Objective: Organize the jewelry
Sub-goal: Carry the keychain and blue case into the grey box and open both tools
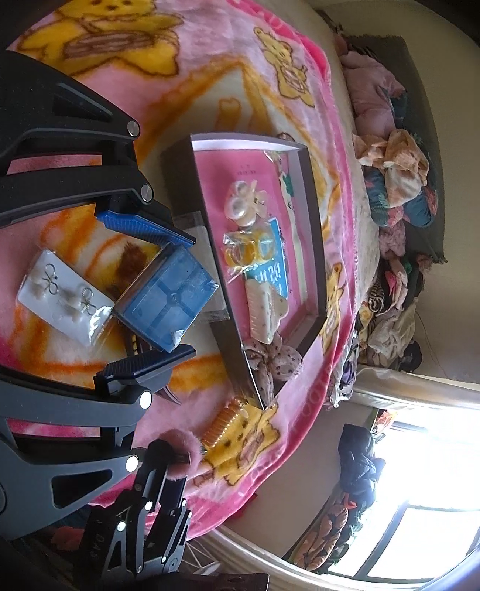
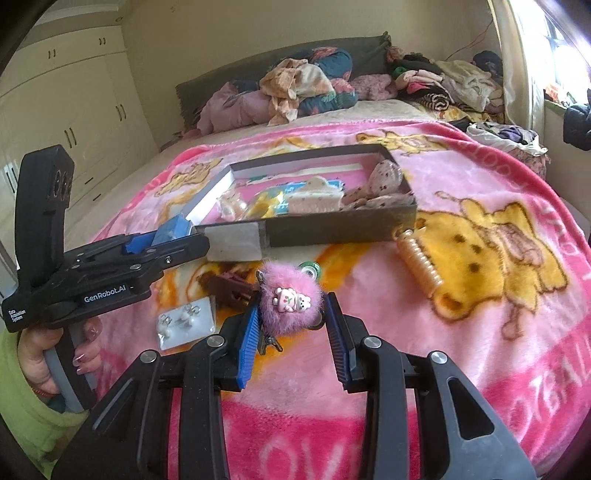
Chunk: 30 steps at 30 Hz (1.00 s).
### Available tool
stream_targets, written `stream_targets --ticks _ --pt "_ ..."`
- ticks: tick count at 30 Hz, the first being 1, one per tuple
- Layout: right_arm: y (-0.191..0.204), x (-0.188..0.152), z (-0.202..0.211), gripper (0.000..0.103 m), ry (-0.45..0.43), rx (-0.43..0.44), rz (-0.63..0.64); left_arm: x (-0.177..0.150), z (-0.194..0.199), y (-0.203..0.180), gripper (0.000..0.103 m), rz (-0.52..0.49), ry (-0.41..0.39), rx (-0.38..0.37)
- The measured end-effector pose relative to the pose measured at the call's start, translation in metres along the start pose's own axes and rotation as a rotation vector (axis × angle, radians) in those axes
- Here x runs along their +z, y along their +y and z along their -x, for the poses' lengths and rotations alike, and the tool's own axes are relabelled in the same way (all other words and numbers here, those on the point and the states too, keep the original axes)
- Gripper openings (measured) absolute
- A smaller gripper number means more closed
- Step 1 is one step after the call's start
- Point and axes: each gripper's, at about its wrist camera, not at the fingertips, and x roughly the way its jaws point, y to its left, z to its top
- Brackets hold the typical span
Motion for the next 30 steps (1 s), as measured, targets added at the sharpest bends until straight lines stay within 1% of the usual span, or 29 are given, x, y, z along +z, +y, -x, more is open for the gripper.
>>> stream_targets --ticks 17,24,30 --pt "-0.017 0.018 0.006 0.033 -0.042 -0.048 -0.017 0.018 -0.008 -0.008 0.045 -0.004 -0.018 -0.027" --pt "-0.022 0.027 -0.001 0.033 -0.042 -0.057 -0.020 0.026 -0.014 -0.006 0.045 0.005 -0.020 -0.029" --pt "-0.028 0.041 -0.011 0.033 -0.041 -0.060 -0.020 0.037 -0.023 -0.002 0.045 0.016 -0.026 -0.026"
